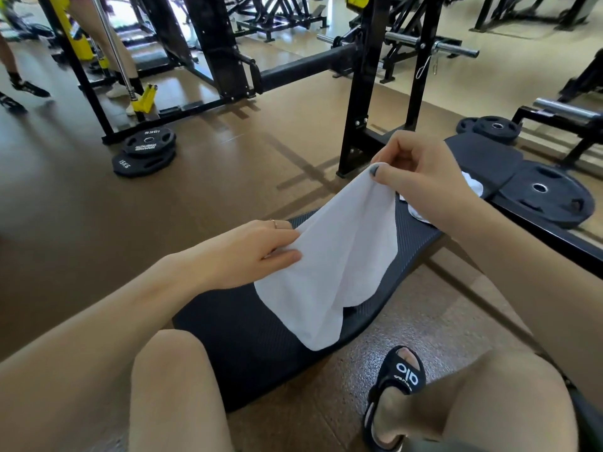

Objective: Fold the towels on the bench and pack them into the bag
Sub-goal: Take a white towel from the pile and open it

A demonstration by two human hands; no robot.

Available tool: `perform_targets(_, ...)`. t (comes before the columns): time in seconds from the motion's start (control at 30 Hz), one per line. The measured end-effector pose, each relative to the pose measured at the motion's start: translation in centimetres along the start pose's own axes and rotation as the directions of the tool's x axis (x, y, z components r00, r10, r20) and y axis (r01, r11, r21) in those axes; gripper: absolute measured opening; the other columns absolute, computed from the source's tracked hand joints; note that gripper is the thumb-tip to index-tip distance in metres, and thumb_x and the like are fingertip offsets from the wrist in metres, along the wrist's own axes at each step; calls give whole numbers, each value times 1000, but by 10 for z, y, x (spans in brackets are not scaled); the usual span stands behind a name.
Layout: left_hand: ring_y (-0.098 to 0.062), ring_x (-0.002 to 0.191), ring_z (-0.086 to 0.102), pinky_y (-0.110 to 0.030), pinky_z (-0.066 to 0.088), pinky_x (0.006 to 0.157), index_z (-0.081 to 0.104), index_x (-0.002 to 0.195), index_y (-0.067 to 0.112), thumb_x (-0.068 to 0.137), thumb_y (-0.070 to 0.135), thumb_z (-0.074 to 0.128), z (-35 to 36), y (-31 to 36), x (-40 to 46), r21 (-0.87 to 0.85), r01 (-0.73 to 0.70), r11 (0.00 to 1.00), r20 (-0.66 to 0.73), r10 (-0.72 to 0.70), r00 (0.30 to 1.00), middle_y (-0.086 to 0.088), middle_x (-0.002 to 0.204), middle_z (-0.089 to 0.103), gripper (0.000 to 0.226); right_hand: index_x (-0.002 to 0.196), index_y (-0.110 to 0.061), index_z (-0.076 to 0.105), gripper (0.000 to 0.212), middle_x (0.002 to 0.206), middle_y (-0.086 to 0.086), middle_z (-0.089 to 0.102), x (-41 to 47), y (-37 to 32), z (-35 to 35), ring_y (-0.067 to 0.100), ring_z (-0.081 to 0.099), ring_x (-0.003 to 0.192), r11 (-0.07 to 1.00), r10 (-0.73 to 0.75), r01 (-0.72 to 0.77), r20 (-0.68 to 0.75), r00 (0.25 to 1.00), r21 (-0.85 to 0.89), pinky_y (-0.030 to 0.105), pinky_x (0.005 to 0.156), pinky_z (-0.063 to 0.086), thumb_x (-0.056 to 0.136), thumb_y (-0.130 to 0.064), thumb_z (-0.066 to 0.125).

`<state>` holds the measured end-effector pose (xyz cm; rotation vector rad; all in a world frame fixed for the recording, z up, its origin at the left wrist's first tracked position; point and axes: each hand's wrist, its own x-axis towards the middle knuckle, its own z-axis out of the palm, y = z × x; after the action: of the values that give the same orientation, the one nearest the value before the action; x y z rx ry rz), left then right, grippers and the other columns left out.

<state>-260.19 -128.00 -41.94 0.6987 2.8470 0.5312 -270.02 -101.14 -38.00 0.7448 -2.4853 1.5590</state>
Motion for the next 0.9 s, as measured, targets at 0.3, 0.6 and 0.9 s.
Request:
perform_targets(0.3, -18, 68, 53, -41, 50, 71, 48, 82, 21, 104, 44, 38, -12, -36, -15, 332, 97, 938, -78, -75, 994, 10, 91, 42, 34, 82, -16, 64, 11, 85, 2, 69, 4, 15, -11, 15, 60, 76, 986, 72, -89, -117, 990, -141, 26, 69, 49, 92, -11, 65)
perform_targets(0.6, -20, 79, 56, -41, 51, 75, 47, 93, 21, 105, 35, 38, -25, -55, -25, 271, 83, 959, -250, -13, 968, 11, 98, 45, 20, 81, -7, 60, 11, 77, -3, 62, 10, 32, -21, 16, 54, 73, 974, 167, -193, -197, 966, -117, 30, 67, 45, 91, -10, 65)
perform_targets(0.9, -13, 92, 57, -30, 47, 83, 56, 110, 18, 106, 24, 41, -35, -60, -27, 189, 118, 975, -379, -38, 924, 13, 104, 54, 16, 87, 3, 59, 16, 81, 12, 55, 6, 48, -32, 20, 45, 72, 963, 257, -269, -206, 944, -32, 36, 70, 40, 90, -10, 68)
